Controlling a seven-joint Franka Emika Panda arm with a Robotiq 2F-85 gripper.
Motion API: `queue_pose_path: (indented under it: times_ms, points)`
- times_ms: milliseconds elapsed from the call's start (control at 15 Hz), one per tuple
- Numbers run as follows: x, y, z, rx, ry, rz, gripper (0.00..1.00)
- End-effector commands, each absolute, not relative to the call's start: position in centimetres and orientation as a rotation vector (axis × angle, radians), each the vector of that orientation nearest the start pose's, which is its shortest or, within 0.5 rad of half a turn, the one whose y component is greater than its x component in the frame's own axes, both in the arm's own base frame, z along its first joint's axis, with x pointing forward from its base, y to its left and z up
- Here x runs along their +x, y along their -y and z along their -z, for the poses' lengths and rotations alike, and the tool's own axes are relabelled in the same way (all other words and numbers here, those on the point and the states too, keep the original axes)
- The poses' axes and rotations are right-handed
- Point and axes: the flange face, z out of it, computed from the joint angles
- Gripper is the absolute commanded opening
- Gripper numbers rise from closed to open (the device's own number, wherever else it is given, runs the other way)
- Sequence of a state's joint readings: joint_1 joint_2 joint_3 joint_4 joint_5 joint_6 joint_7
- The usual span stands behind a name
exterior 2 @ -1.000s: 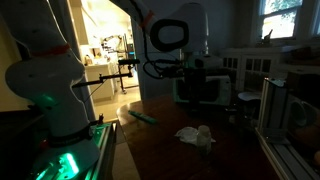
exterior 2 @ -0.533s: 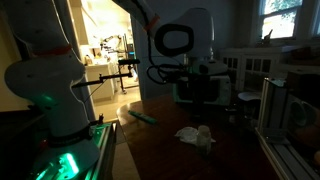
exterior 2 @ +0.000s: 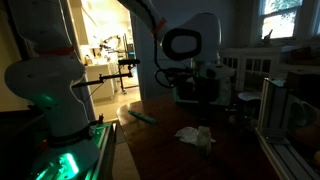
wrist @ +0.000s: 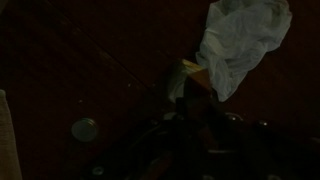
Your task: Remove the lid from the bottle and put the black object on top
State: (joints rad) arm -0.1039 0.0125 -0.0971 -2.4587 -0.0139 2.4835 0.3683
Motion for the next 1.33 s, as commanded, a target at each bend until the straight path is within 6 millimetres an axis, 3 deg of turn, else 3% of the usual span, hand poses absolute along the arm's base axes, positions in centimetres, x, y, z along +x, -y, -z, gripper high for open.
queue_pose_path:
  times_ms: [0,400,467,533,933,1267]
  points:
    - [47.9,9.7,-28.4,-3.012,-0.891,0.015,0.06]
    - [48.2,9.7,-27.9,-3.017,-0.887,-0.009,0.06]
    - [48.2,9.7,-27.9,-3.022,-0.888,-0.012,0.5]
    - [48.2,9.6,-28.0,-3.021,-0.887,-0.016,0.5]
    - [47.9,9.1,-30.2,-3.037,-0.865,-0.009,0.95]
    - [45.9,8.2,-33.9,-3.079,-0.794,-0.079,1.0]
